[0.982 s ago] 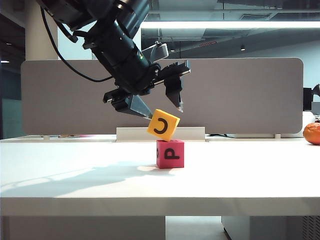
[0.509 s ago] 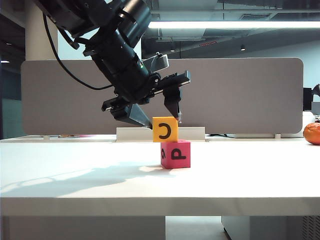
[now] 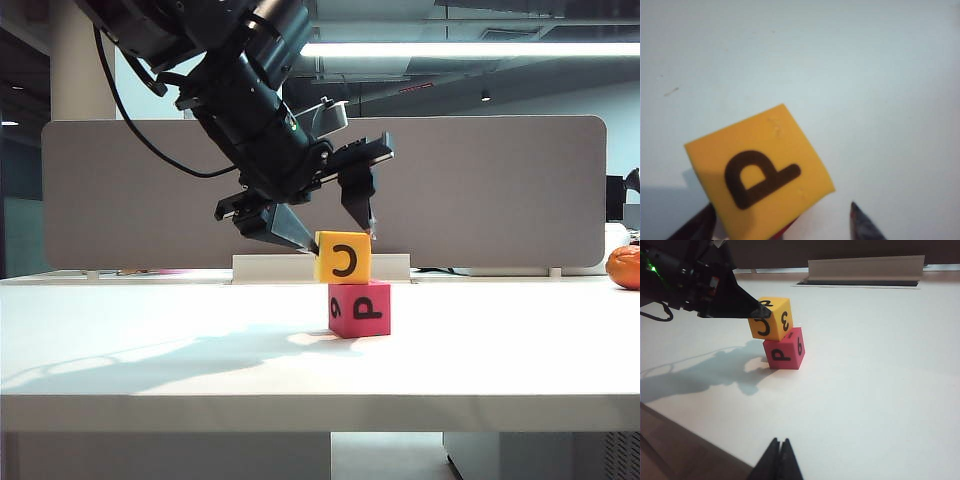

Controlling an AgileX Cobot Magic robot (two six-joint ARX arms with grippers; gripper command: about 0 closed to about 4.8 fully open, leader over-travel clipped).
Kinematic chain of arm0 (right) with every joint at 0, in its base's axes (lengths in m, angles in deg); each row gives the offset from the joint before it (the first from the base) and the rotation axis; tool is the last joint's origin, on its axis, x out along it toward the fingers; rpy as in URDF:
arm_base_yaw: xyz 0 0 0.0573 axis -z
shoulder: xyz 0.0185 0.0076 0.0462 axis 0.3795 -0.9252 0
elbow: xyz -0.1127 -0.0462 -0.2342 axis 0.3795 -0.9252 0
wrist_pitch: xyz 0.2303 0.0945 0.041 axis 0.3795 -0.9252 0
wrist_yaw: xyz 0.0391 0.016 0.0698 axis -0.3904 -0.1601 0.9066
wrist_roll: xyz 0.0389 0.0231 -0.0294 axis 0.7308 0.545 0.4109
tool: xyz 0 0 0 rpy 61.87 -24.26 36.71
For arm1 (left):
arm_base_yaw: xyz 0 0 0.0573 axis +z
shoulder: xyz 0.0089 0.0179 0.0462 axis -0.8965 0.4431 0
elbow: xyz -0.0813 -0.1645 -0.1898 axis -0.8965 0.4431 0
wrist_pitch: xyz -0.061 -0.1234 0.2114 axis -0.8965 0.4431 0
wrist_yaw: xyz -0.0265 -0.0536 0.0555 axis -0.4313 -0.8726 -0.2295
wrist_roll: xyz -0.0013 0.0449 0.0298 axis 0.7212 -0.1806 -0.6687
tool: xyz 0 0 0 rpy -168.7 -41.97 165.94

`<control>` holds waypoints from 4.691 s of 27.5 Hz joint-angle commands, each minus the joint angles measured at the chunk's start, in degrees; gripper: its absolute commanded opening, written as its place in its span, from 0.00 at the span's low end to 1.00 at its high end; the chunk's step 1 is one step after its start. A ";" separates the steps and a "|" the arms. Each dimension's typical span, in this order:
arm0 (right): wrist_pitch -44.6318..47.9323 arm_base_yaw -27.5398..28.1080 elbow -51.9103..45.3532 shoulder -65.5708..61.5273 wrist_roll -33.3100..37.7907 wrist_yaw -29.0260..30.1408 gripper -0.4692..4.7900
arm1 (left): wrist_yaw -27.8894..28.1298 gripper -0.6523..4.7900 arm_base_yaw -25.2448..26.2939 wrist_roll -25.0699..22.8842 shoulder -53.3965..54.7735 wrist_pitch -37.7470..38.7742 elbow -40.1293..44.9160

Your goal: Stack one letter block on top of another letter block.

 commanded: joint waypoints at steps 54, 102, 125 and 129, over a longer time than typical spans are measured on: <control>0.61 0.04 -0.15 0.11 -0.17 -0.02 0.08 | -9.97 0.74 -0.85 1.64 -0.79 0.57 -0.31; 2.05 0.09 -0.15 0.09 -2.16 -26.29 0.08 | 7.30 0.11 10.99 -23.10 -51.28 30.93 15.58; 9.79 0.04 -0.13 0.11 -3.61 -31.98 0.08 | 9.64 0.11 11.02 -22.10 -74.90 35.67 25.90; 9.79 0.04 -0.15 0.11 -3.61 -31.98 0.08 | 9.66 0.11 11.02 -22.21 -75.08 35.41 25.90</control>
